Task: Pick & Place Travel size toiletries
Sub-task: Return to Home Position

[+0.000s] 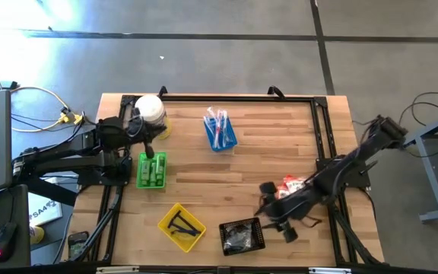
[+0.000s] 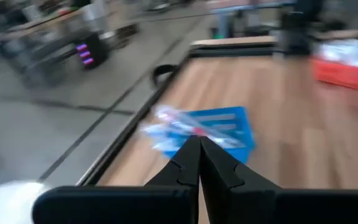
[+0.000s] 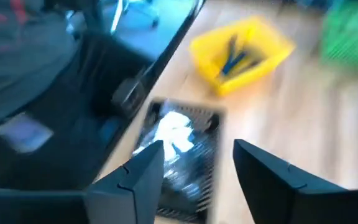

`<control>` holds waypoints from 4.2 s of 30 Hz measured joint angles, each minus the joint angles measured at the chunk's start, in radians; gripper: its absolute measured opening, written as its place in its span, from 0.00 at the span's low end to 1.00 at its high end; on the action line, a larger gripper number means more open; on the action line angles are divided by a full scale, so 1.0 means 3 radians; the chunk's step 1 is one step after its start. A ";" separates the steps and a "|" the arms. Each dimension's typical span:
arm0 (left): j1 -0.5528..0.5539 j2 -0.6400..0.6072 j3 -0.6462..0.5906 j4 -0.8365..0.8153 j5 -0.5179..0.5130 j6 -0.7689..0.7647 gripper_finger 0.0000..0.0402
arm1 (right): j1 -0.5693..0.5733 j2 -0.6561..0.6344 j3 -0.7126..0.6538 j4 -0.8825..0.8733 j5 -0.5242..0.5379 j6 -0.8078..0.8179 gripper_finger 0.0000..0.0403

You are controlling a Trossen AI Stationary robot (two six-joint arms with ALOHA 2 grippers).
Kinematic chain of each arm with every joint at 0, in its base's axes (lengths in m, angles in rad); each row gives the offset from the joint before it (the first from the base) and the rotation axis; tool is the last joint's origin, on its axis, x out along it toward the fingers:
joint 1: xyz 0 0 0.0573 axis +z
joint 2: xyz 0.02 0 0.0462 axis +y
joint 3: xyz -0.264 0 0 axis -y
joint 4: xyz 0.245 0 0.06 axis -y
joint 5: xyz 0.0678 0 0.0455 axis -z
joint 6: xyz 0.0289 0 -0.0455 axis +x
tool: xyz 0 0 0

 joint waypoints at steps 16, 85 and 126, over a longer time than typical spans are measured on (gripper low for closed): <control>0.0001 0.0006 0.0000 0.0310 0.0574 0.0532 0.00 | -0.1576 -0.1416 -0.0605 0.0743 -0.0871 -0.0466 0.02; 0.0001 -0.1123 -0.0503 0.0150 0.0747 -0.0077 0.00 | -0.4470 -0.3970 -0.2634 0.1338 -0.3038 0.0134 0.01; -0.0003 -0.1120 -0.1511 0.0935 0.1400 -0.0422 0.00 | -0.2085 -0.4171 -0.3521 0.1693 -0.0595 -0.0238 0.01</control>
